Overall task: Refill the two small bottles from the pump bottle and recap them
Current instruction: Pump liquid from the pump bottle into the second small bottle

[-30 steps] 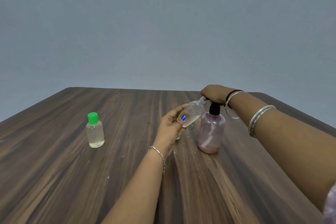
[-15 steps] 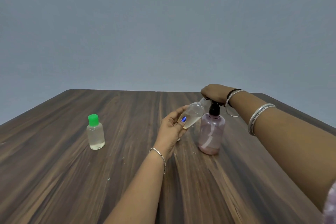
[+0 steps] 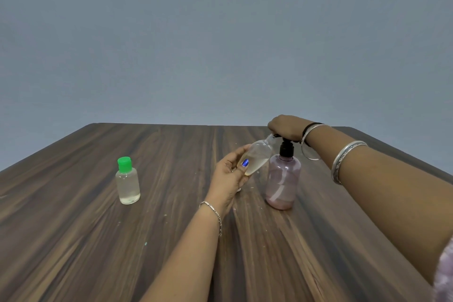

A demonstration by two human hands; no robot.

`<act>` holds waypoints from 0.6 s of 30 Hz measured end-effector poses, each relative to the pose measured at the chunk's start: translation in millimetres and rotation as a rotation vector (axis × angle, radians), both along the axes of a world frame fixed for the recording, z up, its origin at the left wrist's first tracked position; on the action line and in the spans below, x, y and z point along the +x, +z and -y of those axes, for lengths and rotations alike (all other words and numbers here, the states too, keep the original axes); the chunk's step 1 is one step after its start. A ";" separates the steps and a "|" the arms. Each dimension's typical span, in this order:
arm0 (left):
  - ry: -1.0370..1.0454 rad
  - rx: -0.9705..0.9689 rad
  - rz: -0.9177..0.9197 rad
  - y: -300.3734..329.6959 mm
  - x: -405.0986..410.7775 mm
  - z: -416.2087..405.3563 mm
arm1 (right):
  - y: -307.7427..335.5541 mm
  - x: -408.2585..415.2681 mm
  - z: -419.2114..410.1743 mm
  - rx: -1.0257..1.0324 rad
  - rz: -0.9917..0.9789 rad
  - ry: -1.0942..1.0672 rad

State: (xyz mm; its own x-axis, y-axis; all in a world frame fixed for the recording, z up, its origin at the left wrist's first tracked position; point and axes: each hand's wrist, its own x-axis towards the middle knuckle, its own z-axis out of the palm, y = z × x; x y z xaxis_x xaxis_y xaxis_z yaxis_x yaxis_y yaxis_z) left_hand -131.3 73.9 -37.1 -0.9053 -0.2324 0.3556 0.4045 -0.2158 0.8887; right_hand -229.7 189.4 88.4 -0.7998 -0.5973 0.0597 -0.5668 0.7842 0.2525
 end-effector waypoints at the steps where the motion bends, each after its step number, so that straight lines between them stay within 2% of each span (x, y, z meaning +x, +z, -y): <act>1: 0.000 0.005 0.000 0.2 -0.2 0.1 | 1.3 -1.4 -1.0 0.002 -0.005 0.018; 13: 0.000 0.011 -0.006 0.3 0.6 -0.6 | -6.3 2.2 4.1 0.074 -0.023 -0.026; 18: -0.002 0.008 -0.009 1.6 0.5 0.2 | -4.0 6.3 3.8 -0.050 0.040 -0.066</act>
State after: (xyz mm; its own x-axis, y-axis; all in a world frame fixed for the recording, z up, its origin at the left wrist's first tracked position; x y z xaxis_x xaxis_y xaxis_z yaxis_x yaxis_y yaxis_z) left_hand -130.8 73.7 -35.5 -0.9024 -0.2335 0.3623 0.4124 -0.2238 0.8831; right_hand -223.4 185.6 84.4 -0.8395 -0.5405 0.0552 -0.5225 0.8311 0.1902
